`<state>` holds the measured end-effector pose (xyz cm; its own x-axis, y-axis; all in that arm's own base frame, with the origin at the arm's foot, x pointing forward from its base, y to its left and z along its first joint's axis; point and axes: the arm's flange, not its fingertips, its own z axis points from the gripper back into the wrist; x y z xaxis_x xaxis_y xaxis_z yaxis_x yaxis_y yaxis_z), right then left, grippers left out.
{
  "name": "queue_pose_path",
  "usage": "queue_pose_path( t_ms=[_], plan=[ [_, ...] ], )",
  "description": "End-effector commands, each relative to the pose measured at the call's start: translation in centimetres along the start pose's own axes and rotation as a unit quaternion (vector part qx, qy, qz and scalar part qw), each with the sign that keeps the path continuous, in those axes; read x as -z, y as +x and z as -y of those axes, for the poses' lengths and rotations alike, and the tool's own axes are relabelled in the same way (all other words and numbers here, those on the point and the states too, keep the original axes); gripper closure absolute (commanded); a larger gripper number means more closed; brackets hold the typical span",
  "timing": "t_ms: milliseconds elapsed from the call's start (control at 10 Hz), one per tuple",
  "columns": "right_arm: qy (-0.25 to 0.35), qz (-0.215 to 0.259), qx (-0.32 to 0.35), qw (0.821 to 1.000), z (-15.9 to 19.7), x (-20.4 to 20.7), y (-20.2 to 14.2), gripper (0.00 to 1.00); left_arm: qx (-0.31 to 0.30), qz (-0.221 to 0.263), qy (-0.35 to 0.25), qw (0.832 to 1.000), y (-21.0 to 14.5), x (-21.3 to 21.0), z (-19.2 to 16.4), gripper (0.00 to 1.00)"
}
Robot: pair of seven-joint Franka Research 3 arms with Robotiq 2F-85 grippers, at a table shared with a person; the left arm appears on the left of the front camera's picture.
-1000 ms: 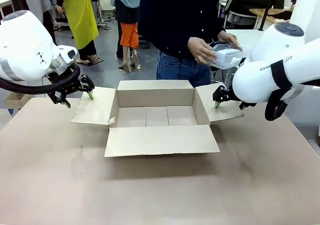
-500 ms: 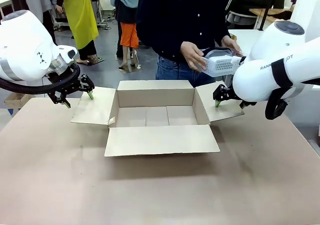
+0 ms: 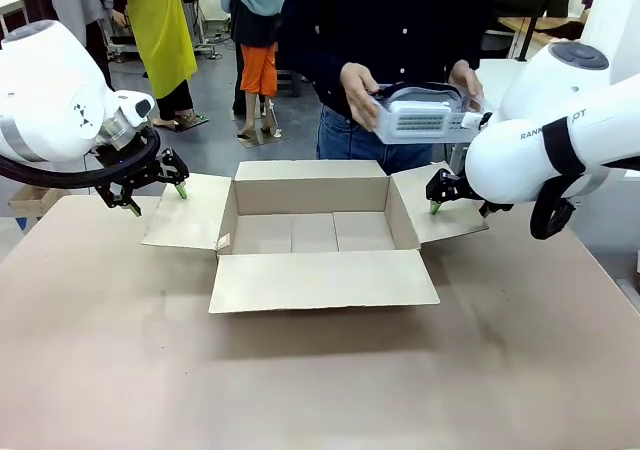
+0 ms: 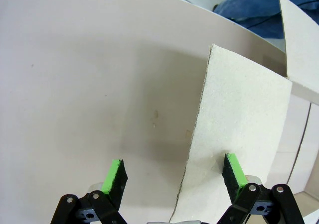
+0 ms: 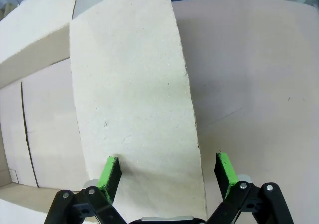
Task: Pack the gift set into the box.
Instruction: Lift both hands away from the flaps of the Package Box.
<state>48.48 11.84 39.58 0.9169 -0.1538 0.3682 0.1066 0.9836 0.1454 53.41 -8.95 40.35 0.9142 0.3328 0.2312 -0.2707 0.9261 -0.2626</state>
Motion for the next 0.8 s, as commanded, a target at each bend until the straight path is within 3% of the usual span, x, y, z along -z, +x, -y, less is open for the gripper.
queue_pose_path(
  t_ms=[0, 700],
  plan=[
    [-0.012, 0.002, -0.001, 1.000, -0.33, -0.29, 0.21, 0.00, -0.006, 0.001, 0.007, 1.000, -0.20, -0.23, 0.10, 0.00],
    [-0.012, 0.002, -0.001, 1.000, -0.33, -0.29, 0.21, 0.00, -0.006, 0.001, 0.007, 1.000, -0.20, -0.23, 0.10, 0.00]
  ],
)
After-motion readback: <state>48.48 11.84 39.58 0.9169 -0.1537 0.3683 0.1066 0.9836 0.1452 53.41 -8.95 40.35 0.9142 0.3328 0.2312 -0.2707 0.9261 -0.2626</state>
